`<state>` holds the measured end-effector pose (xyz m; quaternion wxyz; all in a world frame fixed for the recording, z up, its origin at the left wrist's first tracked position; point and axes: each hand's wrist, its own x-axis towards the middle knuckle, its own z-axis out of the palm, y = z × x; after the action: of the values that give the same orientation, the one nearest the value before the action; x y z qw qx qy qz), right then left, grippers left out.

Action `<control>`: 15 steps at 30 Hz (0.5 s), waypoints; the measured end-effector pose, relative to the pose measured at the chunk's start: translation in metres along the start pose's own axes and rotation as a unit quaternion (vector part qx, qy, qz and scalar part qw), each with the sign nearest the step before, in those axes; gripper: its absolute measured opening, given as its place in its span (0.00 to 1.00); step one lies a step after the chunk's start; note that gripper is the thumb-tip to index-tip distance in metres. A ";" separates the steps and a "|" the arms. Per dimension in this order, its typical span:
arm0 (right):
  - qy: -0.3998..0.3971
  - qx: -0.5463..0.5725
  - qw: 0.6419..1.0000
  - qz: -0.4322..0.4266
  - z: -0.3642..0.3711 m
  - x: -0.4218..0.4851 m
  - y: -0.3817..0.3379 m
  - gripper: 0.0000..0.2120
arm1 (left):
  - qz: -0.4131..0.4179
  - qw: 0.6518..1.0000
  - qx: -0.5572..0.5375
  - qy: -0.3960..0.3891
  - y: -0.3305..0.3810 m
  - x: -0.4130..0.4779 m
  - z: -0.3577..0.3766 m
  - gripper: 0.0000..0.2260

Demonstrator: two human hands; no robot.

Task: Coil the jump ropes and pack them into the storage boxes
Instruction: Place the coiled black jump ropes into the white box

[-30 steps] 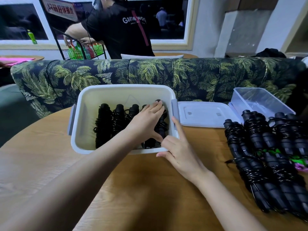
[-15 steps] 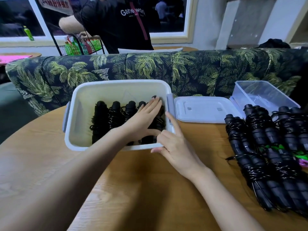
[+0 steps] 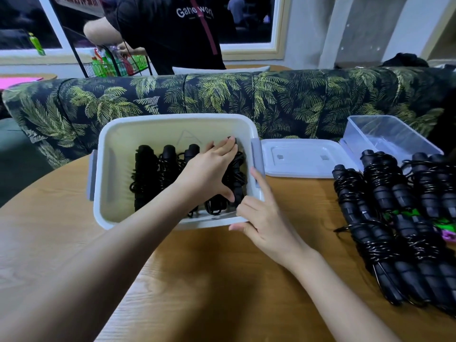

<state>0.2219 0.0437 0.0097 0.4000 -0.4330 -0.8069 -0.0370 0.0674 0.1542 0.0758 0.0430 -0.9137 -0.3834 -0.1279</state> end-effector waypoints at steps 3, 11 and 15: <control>0.006 0.003 1.000 -0.009 0.002 -0.001 -0.004 0.15 | 0.007 0.999 0.037 0.004 0.004 0.003 -0.001 0.56; 0.004 -0.003 1.000 -0.011 0.003 0.001 0.001 0.15 | -0.005 0.999 0.049 0.000 0.012 0.009 0.010 0.53; 0.000 -0.007 1.000 -0.005 0.002 0.004 -0.001 0.15 | 0.001 0.999 0.042 0.004 0.004 0.004 0.019 0.51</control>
<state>0.2185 0.0467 0.0113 0.3969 -0.4316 -0.8088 -0.0443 0.0772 0.1575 0.0588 0.0833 -0.9110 -0.3871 -0.1150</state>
